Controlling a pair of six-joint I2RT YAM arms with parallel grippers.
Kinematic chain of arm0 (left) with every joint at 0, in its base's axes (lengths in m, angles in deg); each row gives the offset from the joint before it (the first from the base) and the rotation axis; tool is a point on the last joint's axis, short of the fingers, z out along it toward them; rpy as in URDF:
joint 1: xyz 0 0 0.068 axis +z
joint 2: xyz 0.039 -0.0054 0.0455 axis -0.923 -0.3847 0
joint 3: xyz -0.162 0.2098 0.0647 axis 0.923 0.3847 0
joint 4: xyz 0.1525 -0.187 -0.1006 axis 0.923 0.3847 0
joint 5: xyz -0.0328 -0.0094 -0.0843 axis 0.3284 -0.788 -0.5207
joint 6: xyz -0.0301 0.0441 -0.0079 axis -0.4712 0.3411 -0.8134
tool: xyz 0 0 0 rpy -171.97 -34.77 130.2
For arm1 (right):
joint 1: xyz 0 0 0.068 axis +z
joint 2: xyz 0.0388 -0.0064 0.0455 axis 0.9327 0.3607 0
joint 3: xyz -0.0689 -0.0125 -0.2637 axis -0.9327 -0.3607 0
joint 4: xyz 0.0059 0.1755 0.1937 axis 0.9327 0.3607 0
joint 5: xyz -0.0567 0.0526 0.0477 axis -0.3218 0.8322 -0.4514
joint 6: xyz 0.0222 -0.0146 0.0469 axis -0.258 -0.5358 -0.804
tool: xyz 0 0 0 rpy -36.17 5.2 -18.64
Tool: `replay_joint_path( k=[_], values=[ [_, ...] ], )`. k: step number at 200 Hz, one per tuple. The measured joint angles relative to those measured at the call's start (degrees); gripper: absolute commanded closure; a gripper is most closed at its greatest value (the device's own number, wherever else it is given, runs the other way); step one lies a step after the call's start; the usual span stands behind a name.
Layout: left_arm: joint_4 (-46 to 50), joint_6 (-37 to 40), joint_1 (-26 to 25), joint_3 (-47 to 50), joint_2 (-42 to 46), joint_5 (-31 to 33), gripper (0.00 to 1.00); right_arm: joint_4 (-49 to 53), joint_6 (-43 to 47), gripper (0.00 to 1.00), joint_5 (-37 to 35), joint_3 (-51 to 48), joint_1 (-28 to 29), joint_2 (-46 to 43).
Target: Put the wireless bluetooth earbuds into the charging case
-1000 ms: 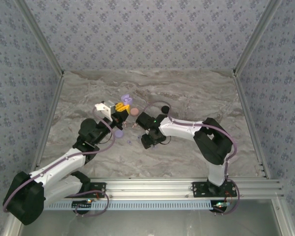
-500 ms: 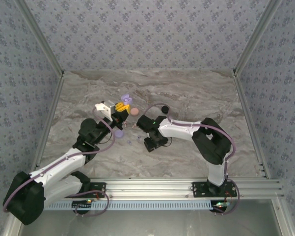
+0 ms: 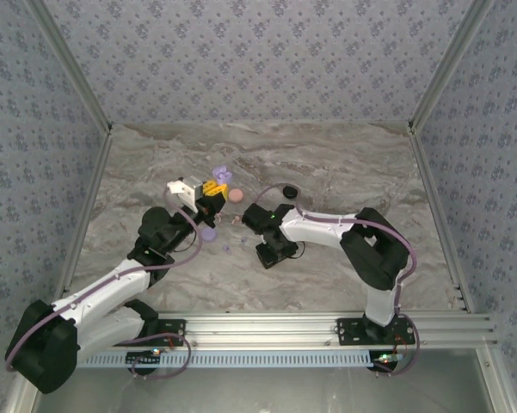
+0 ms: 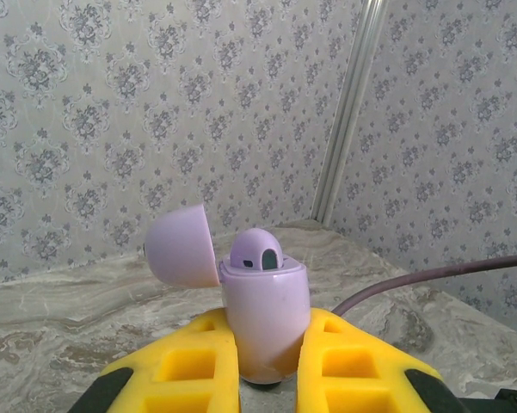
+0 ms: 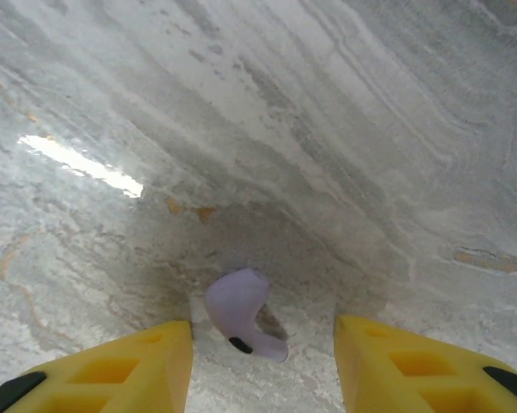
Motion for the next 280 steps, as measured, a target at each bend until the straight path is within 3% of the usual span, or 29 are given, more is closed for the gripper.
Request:
replay_joint_path(
  k=[111, 224, 280],
  values=[
    [1.05, 0.61, 0.11, 0.00, 0.98, 0.28, 1.00, -0.11, 1.99, 0.53, 1.60, 3.61, -1.53, 1.77],
    [1.73, 0.63, 0.11, 0.00, 1.62, 0.48, 1.00, 0.22, 2.97, 0.75, 2.16, 3.67, -2.12, 3.37],
    [1.46, 0.61, 0.11, 0.00, 1.27, 0.42, 1.00, -1.51, 2.75, 0.78, 2.47, 2.75, -2.54, -0.33]
  ],
)
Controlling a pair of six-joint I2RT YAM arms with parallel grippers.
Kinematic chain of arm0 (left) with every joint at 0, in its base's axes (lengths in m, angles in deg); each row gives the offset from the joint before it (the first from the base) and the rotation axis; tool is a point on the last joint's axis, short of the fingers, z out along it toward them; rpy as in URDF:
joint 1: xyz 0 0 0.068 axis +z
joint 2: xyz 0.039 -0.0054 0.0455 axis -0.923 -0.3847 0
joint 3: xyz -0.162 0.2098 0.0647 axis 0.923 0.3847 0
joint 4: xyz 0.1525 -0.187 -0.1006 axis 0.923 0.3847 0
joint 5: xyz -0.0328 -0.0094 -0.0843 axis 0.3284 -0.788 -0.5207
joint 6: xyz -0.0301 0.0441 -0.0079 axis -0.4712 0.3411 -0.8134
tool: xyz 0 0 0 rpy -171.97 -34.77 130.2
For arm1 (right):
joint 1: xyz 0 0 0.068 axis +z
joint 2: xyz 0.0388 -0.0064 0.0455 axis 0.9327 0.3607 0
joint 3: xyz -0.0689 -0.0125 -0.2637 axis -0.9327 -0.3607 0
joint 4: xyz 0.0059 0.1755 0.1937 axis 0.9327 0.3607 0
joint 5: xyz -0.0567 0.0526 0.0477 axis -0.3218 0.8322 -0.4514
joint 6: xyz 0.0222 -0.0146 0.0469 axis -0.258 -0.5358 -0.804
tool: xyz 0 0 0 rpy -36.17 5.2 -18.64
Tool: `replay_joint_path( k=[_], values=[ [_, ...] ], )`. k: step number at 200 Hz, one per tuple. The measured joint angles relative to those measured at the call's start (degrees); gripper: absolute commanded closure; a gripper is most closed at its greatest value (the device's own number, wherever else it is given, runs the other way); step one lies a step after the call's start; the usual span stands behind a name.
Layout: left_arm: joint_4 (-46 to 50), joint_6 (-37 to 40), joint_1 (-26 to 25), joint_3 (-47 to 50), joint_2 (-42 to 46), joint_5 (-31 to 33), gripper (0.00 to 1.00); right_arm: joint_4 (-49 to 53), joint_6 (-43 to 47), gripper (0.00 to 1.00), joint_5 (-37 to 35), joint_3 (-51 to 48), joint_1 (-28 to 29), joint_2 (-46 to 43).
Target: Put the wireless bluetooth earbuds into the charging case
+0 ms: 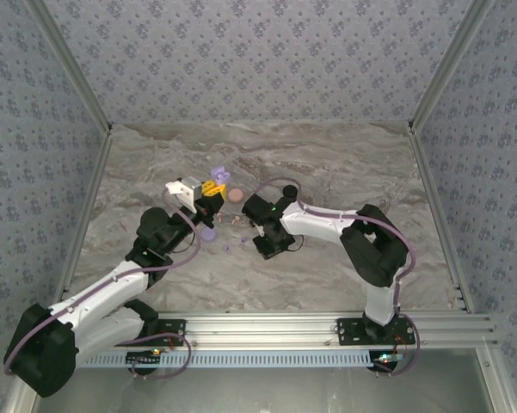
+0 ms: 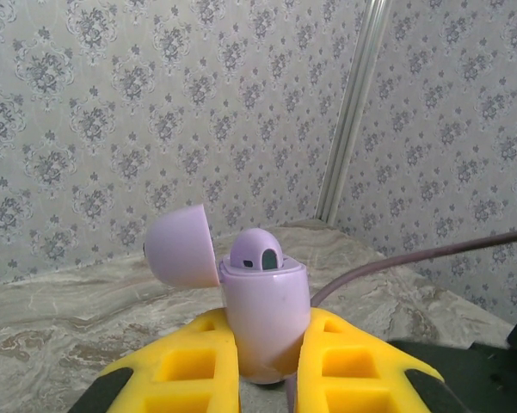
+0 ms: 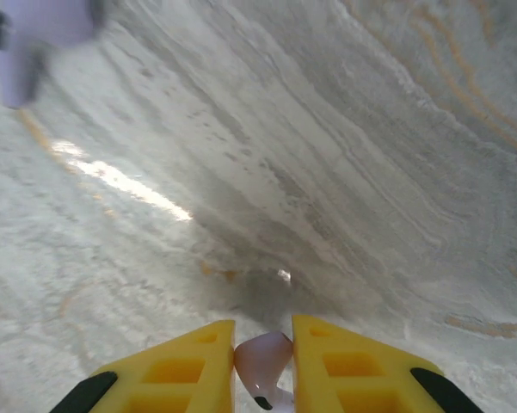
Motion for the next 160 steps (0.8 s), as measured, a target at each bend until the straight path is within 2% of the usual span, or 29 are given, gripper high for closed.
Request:
replay_joint_path(
  k=[25, 78, 117, 160],
  values=[
    [-1.49, -0.02, 0.00, -0.52, -2.56, -0.92, 1.00, -0.70, -1.33, 0.77, 1.20, -0.92, -2.75, -7.89],
    [-5.20, 0.68, -2.01, -7.85, -11.74, -5.75, 1.00, -4.66, -6.64, 0.77, 6.78, 0.85, -12.92, -28.35],
    [-8.22, 2.23, -6.21, -14.88, -18.78, -11.32, 1.00, -9.49, -11.45, 0.76, 9.22, 4.20, -16.52, -35.76],
    [-8.79, 3.41, -9.05, -17.09, -23.28, -14.27, 1.00, -13.16, -16.96, 0.76, 9.01, 5.25, -18.27, -40.61]
  ],
)
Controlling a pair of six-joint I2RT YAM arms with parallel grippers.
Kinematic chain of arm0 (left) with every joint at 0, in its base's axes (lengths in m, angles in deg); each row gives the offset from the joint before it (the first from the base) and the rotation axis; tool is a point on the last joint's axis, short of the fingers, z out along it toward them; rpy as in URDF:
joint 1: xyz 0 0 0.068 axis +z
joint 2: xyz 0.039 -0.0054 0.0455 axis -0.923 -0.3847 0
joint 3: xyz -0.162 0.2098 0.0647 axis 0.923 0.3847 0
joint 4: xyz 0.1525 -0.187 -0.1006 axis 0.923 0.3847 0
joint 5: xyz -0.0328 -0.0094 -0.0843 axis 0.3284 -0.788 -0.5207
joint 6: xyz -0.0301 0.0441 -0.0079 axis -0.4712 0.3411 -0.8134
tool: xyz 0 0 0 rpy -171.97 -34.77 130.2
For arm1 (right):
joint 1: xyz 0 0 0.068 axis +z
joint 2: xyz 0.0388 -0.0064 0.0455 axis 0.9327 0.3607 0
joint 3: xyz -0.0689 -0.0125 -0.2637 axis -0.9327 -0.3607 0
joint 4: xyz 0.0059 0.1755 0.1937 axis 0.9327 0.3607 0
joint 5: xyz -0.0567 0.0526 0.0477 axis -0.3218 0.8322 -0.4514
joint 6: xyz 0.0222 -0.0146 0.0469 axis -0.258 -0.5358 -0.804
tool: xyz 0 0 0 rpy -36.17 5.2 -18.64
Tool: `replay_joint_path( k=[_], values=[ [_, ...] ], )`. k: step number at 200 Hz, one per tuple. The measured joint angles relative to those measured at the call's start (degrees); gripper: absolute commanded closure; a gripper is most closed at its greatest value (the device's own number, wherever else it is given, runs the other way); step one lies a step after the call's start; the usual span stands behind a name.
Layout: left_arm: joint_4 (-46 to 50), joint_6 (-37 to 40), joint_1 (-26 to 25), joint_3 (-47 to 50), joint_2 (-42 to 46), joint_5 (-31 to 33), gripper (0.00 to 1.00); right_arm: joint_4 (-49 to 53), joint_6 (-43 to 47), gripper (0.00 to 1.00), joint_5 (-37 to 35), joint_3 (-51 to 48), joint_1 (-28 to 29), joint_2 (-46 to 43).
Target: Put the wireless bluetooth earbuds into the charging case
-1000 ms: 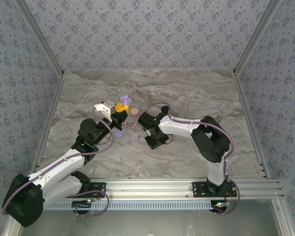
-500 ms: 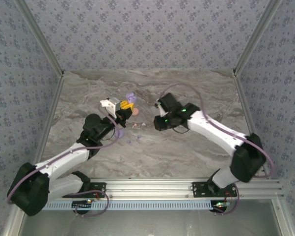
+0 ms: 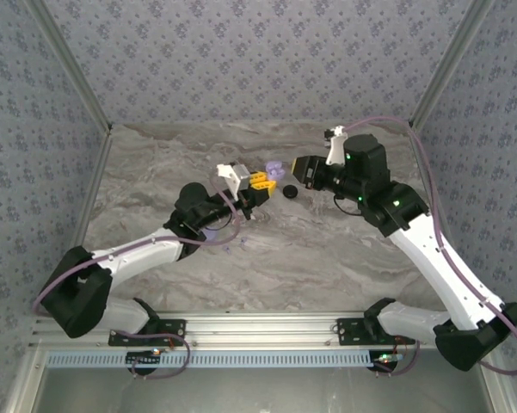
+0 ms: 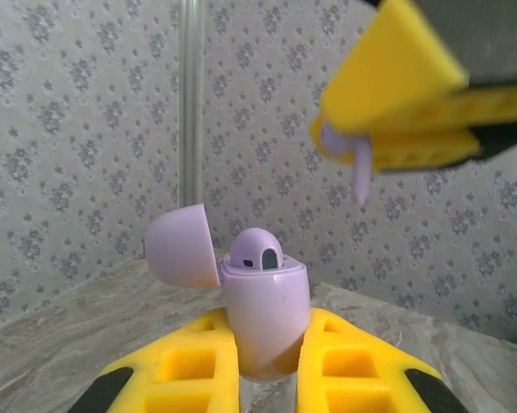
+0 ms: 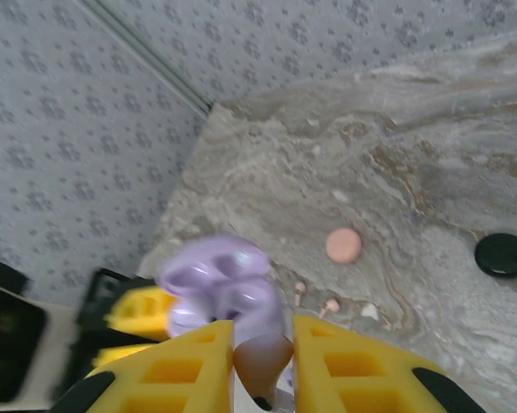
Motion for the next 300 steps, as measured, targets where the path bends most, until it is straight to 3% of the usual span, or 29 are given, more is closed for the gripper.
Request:
replay_joint_path(
  k=[87, 300],
  values=[
    [-0.94, 0.48, -1.75, -1.60, -3.43, -1.49, 1.00, -5.16, -9.64, 0.76, 1.51, -2.14, -0.70, 0.72],
    [-2.40, 0.44, -1.75, -2.10, -3.56, -1.01, 1.00, -5.14, -10.03, 0.77, -0.48, -4.11, 0.79, 2.60]
  ],
)
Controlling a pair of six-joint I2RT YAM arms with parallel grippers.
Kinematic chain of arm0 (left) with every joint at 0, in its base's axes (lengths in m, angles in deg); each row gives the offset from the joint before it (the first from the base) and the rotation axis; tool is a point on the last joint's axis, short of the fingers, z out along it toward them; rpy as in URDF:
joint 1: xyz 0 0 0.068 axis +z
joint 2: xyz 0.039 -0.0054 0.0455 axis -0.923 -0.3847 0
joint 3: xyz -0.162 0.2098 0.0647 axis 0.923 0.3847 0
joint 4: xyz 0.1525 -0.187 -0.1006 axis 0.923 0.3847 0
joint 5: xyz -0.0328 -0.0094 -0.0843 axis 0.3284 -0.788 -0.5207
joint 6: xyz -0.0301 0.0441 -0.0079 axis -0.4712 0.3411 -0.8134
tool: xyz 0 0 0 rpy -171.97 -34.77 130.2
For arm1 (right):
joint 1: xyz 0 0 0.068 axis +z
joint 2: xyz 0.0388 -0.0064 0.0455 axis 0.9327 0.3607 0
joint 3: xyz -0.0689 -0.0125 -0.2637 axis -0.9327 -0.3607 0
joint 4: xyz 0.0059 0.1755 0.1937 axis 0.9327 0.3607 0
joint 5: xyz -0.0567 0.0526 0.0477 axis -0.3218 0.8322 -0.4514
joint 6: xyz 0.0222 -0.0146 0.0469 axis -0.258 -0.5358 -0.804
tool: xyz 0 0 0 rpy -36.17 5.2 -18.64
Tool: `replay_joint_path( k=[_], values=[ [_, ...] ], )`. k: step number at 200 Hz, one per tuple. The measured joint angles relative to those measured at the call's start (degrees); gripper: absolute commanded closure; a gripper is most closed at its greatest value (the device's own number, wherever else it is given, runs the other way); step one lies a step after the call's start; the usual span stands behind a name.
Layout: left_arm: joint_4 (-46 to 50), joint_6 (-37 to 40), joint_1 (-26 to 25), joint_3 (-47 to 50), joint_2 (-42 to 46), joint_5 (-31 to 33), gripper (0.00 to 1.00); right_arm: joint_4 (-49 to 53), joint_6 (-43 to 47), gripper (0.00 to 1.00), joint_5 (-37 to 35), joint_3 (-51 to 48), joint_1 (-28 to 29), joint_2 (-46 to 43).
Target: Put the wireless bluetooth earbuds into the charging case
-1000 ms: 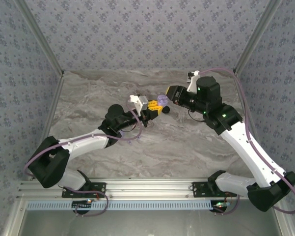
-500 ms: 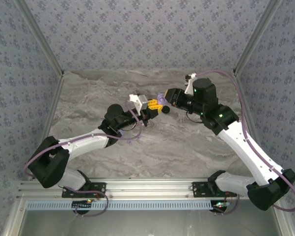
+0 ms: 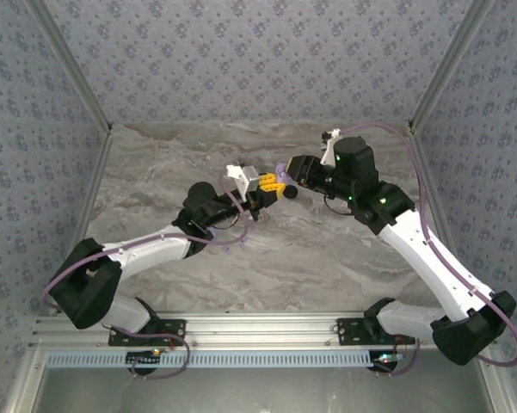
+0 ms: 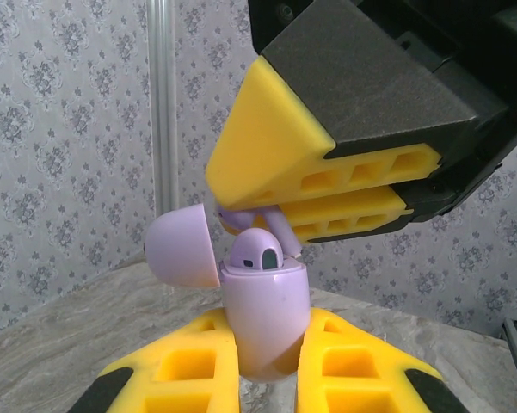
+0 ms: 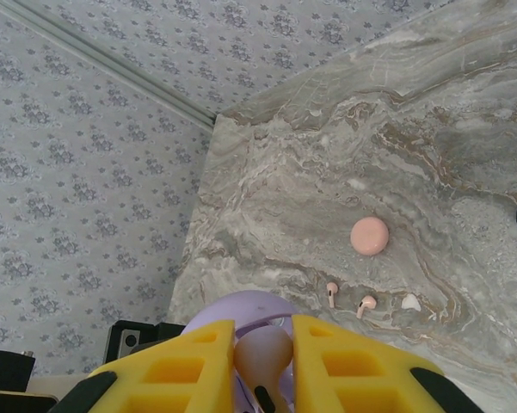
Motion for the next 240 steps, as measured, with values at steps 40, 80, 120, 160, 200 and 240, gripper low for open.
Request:
replay_joint_path(
  k=[40, 80, 120, 160, 200, 240],
  values=[
    [-0.61, -1.07, 0.00, 0.00, -0.52, 0.92, 1.00, -0.98, 0.20, 0.78, -0.87, 0.00, 0.15, -0.04],
    [-1.51, -3.41, 0.00, 0.00, -2.69, 1.64, 1.00, -3.08, 0.61, 0.78, -1.95, 0.00, 0.59, -0.15],
    [-3.69, -5.92, 0.00, 0.00, -3.80, 1.92, 1.00, -4.85, 1.53, 0.78, -3.34, -0.20, 1.22, -0.15],
    [-6.25, -8.66, 0.00, -0.02, -4.09, 2.45, 1.00, -6.25, 1.77, 0.78, -4.61, -2.01, 1.22, -0.13],
    [-7.13, -10.34, -0.57, -0.02, -4.83, 3.02, 1.00, -7.02, 2.14, 0.78, -5.22, -2.73, 1.33, -0.13],
    [-7.32, -11.45, -0.85, -0.17, -5.64, 3.06, 1.00, -7.54, 2.82, 0.78, -5.68, -2.71, 1.33, -0.13]
  ],
)
